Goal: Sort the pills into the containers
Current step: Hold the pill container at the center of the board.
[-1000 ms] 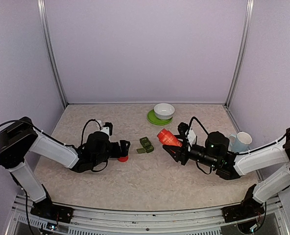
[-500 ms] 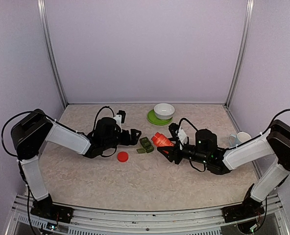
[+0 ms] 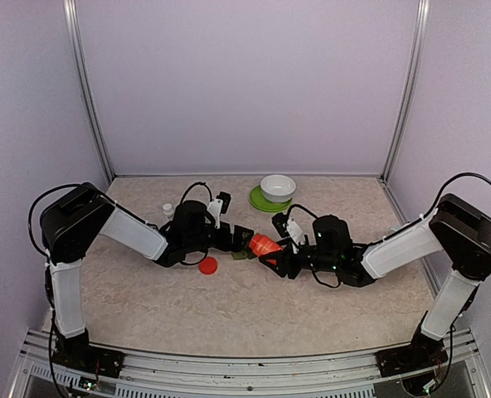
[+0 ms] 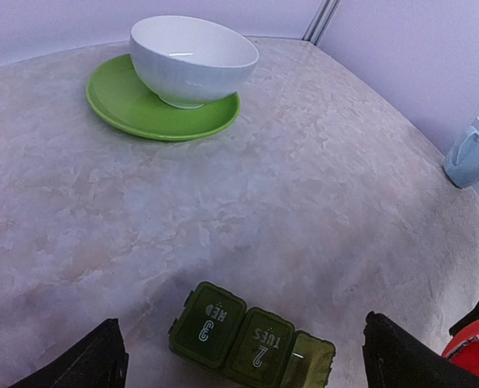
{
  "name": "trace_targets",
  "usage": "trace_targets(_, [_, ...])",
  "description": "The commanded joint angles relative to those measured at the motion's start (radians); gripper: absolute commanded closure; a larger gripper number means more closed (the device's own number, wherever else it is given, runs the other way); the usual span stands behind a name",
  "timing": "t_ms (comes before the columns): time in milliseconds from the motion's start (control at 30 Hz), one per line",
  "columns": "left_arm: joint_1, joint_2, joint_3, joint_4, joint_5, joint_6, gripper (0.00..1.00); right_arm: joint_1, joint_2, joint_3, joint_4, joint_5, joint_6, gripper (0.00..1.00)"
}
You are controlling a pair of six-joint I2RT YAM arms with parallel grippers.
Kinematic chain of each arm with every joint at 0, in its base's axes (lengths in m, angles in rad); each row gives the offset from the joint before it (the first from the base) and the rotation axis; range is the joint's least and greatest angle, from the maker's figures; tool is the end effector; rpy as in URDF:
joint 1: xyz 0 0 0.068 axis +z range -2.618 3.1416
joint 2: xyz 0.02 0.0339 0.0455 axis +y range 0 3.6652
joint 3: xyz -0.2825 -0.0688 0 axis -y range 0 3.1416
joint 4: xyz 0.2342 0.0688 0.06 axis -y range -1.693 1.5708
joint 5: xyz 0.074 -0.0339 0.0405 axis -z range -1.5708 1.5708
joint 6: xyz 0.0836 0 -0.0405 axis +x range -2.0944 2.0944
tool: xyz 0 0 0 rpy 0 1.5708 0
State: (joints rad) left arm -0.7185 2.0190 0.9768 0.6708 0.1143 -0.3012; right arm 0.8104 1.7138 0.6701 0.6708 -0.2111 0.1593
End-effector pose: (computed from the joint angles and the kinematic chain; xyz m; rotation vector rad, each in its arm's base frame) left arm 0.3390 -0.3091 0.1391 0.4959 1.9605 -0.7752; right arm 0.2457 0.2838 0.1641 -0.7867 1.8726 0.8344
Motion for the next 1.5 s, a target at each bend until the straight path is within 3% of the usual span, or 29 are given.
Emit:
trace_targets(0, [0.008, 0.036, 0.042, 0.046, 0.067, 0.048, 0.01, -0.024, 0.035, 0.041, -0.037, -0.045, 0.029, 0.81])
trace_targets(1467, [0.031, 0.125, 0.075, 0.024, 0.1, 0.073, 0.01, -0.085, 0.166, 0.175, -0.155, -0.118, 0.074, 0.81])
